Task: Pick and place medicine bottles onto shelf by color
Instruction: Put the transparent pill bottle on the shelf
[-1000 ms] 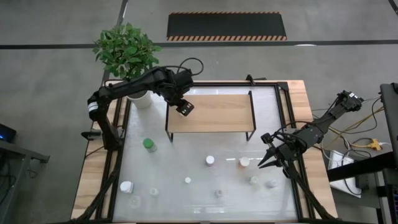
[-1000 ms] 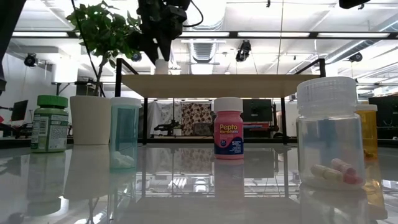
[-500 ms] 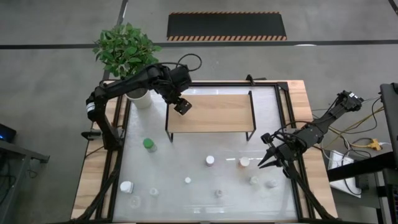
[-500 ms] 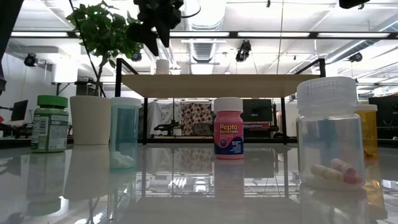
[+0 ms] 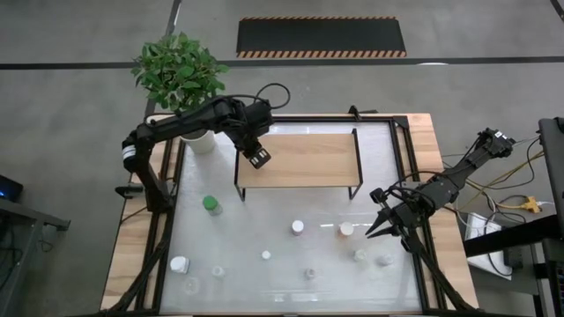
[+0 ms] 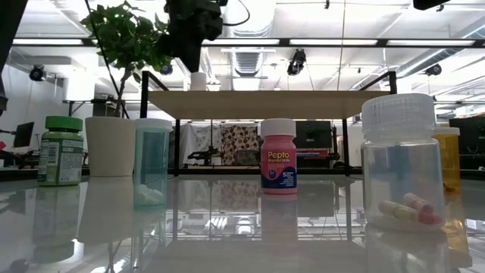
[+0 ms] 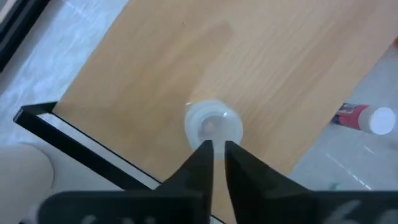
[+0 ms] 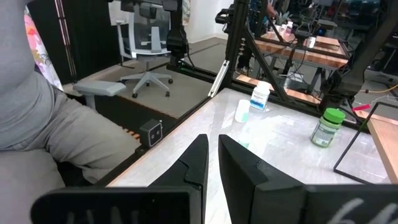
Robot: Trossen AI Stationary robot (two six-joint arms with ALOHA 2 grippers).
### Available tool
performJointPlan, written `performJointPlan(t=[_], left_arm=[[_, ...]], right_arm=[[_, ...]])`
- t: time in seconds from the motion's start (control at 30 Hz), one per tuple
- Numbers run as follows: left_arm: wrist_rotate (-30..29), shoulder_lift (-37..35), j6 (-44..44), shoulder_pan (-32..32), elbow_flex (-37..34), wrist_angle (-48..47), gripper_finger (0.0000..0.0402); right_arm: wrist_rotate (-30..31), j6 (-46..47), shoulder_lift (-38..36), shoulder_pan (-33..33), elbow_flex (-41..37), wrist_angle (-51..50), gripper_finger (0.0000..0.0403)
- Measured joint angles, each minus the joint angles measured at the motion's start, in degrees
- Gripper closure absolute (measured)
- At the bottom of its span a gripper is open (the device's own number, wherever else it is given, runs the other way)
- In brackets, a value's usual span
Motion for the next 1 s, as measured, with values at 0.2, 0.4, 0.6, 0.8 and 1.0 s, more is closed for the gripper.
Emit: performJointPlan(t=[0.2,0.4,0.6,0.8,1.0], left_arm=[[-1.61,0.19,-0.31,-0.01,-0.15,0.31,0.0397],[-3.11,0.3,-0.47,-0.03,0.35,0.85,0.0396],[-3.18,0.35,-0.45,-0.32,1.65,4.08,0.0396],[-3.89,0.35,0.97,-0.38,0.46,5.53,0.0396],[-5.26,0.78,1.29,-0.38,-0.26,5.68,0.0396]], right_arm=[[0.0,-0.02,0.0,0.0,0.0,0.0,0.0375],[0.0,0.0,0.0,0.0,0.0,0.0,0.0375],[0.0,-0.02,0.0,0.0,0.0,0.0,0.0375],[0.0,-0.02,0.0,0.0,0.0,0.0,0.0375],[0.0,-0.02,0.0,0.0,0.0,-0.02,0.0375]])
